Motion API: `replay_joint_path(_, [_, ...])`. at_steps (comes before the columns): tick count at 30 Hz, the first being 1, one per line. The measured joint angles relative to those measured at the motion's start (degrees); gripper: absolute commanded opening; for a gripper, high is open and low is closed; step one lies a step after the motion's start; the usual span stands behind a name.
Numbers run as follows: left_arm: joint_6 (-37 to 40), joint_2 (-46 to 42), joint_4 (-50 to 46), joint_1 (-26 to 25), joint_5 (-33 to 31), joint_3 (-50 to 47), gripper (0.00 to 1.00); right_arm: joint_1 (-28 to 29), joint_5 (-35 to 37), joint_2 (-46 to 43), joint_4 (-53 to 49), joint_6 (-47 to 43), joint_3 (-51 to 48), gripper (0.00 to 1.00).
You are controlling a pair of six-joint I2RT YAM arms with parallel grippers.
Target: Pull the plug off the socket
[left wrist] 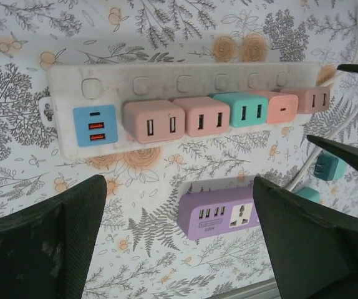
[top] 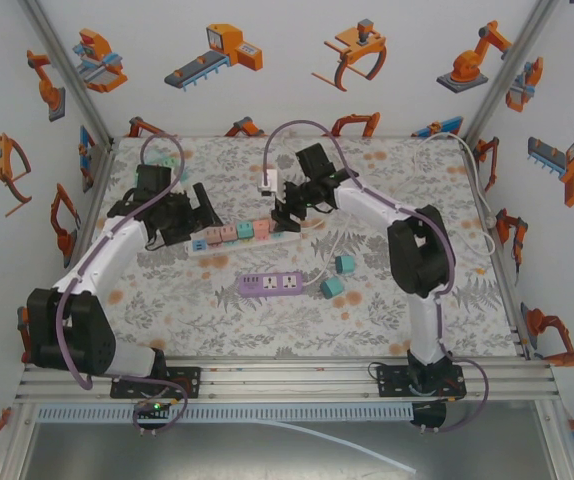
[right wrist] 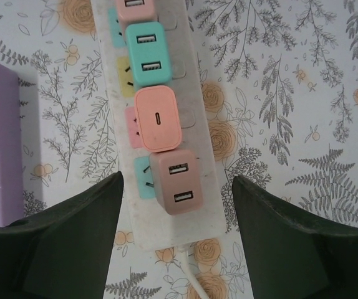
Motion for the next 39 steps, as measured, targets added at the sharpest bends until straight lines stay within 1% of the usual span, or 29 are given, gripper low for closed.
replay_joint_path(6, [-0.81, -0.68, -0.42, 3.39, -0.07, -1.86, 0.89, 0.26, -0.76, 3.17, -2.34, -1.95, 2.71, 0.51])
replay_joint_path(9, [-1.27, -0.61, -1.09, 4.59, -0.24, -1.86, 0.85, 0.68, -0.79, 4.00, -3.63, -2.62, 3.41, 0.43])
replay_joint_path(10, [-1.42, -0.48, -1.55, 4.98, -0.35, -1.86, 0.84, 0.85, -0.76, 4.28, -4.04, -2.95, 3.85, 0.41])
replay_joint_path(11, [-1.51, -0.22, -2.03, 5.49, -0.39, -1.84, 0.80, 0.98, -0.72, 4.57, -4.46, -3.30, 4.37, 0.39])
replay_joint_path(13, [-1.77, 0.76, -2.73, 6.51, -0.48, -1.84, 0.68, 1.16, -0.72, 4.96, -5.14, -3.82, 5.29, 0.34])
replay_joint_path(15, [-2.05, 2.14, -3.04, 7.43, -0.46, -1.86, 0.63, 1.29, -0.74, 5.03, -6.01, -4.26, 5.75, 0.31])
replay_joint_path(17, [-2.27, 4.15, -2.97, 8.26, -0.37, -1.86, 0.58, 1.36, -0.72, 5.07, -6.82, -4.72, 6.10, 0.30])
replay_joint_path(25, [-2.21, 12.98, -1.95, 9.62, 0.15, -1.38, 0.48, 1.55, -0.72, 5.05, -7.41, -5.33, 6.10, 0.28])
replay_joint_path(31, [-1.42, 18.75, -1.38, 10.03, 1.51, 1.16, 0.48, 1.88, -0.70, 5.05, -7.45, -5.44, 6.14, 0.28])
replay_joint_path(39, [-0.79, 19.30, -1.22, 10.03, 1.95, 1.60, 0.46, 1.88, -0.72, 5.07, -7.80, -5.44, 6.32, 0.28])
